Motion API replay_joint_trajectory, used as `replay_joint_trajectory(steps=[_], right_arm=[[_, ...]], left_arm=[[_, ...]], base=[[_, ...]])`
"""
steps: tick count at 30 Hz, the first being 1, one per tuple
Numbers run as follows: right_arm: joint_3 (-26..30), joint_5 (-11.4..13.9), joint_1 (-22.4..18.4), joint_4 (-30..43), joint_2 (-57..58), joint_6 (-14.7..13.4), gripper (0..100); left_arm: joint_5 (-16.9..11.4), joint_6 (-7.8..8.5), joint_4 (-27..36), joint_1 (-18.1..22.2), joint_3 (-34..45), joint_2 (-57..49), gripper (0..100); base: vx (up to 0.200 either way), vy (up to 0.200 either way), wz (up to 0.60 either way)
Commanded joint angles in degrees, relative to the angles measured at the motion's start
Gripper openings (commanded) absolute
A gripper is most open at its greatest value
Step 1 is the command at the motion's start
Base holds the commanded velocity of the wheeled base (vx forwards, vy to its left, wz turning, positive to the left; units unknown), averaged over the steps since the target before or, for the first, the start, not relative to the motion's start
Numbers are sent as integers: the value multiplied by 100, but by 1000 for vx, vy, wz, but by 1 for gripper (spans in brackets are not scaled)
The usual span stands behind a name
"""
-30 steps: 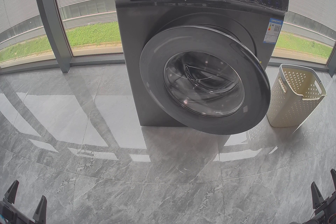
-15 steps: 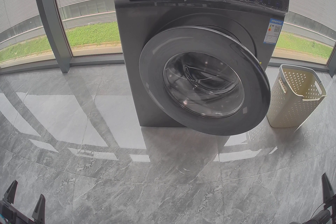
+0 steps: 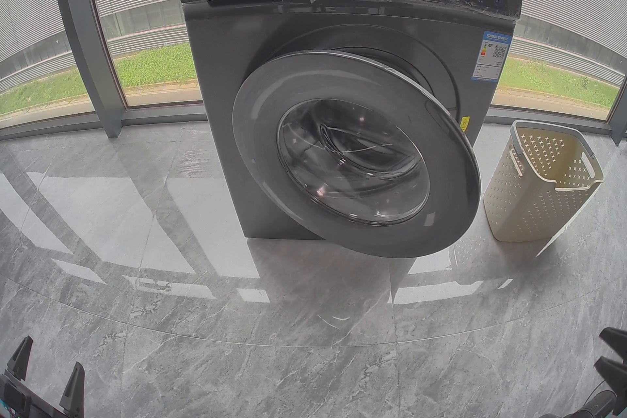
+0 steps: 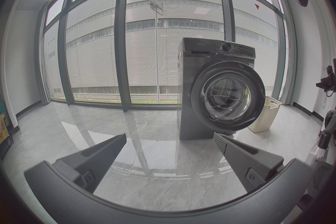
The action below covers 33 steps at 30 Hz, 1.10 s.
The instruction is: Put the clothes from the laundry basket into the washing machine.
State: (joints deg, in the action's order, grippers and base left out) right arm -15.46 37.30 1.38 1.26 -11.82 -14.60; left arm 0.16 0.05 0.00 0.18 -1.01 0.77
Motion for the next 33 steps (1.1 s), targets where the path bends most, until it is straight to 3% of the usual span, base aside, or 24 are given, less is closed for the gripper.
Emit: replay_joint_trajectory(steps=[1,5,10,13,15,21,28,33], right_arm=[[-238,541,47,-530,-2026,-227,0],[-318,532,73,-1602,-3115,-236,0],[-388,462,574,-2428,-4276,-227,0],[-528,84,917,-2595,-4776,-139,0],[-625,-382,1409,-2710,-5154,-25,0],[-871,-1366,2191,-3096,-5972,19,0],[-1161,-2087,2191,-3703,-6895,19,0],[-1434,-2333,1972,-4002,-7501,28,0]], left_arm=[[2,-5,0,-1,101,-68,100],[2,4,0,-9,101,-77,100],[2,-5,0,-9,101,-77,100],[2,-5,0,-9,101,-68,100],[2,-5,0,-9,101,-68,100],[11,-22,0,-9,101,-68,100],[11,-49,0,-9,101,-68,100],[11,-31,0,-9,101,-68,100]], base=[[200,0,0],[200,0,0],[200,0,0],[200,0,0],[100,0,0],[0,0,0],[0,0,0],[0,0,0]])
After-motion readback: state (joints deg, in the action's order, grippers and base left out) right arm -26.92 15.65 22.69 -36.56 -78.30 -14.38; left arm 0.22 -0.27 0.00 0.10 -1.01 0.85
